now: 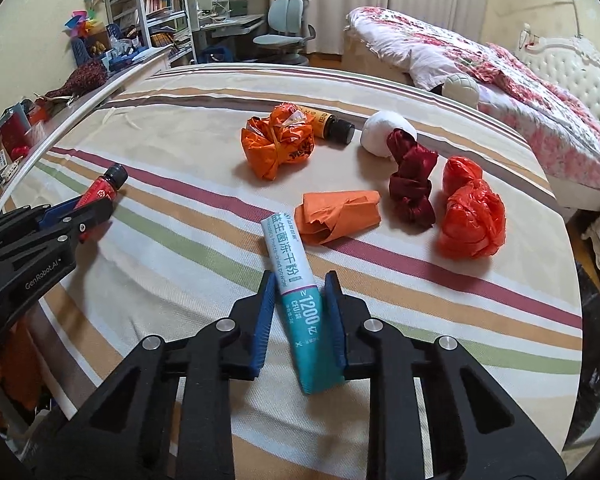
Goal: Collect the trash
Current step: 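Grasp the teal tube with the right gripper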
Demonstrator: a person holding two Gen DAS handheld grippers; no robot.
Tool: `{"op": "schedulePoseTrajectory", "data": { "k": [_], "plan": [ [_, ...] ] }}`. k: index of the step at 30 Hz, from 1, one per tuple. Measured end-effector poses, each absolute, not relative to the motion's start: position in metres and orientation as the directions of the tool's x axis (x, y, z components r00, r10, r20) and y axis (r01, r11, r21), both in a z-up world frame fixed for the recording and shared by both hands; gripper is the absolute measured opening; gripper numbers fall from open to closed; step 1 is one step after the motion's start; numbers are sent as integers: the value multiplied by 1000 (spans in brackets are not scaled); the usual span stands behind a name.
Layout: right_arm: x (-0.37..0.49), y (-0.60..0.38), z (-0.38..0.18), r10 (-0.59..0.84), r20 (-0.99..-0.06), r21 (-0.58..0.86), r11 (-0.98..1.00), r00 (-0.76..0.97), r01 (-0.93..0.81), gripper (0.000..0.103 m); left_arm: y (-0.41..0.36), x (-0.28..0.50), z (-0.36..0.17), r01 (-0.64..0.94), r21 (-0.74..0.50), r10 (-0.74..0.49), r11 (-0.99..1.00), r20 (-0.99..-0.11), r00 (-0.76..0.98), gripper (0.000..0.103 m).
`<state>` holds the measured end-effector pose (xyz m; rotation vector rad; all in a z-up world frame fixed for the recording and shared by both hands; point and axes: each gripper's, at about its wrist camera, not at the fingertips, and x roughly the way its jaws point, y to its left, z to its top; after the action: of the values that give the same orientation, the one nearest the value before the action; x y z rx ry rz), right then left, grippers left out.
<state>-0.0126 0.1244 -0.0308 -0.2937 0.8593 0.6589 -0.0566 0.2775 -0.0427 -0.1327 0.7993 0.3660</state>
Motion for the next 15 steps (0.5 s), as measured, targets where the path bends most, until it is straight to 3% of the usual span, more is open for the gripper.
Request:
{"op": "schedulePoseTrajectory", "data": {
  "k": [4, 15],
  "plan": [
    [-17, 120, -30, 428, -773, 32, 764, 469, -644, 18, 277, -57, -41, -372, 17, 270, 928, -719, 641, 25],
    [-25, 86, -12, 449, -732, 65, 794, 512, -604, 17, 251, -57, -26, -333, 7, 246, 943, -688, 683, 25]
  ]
}}
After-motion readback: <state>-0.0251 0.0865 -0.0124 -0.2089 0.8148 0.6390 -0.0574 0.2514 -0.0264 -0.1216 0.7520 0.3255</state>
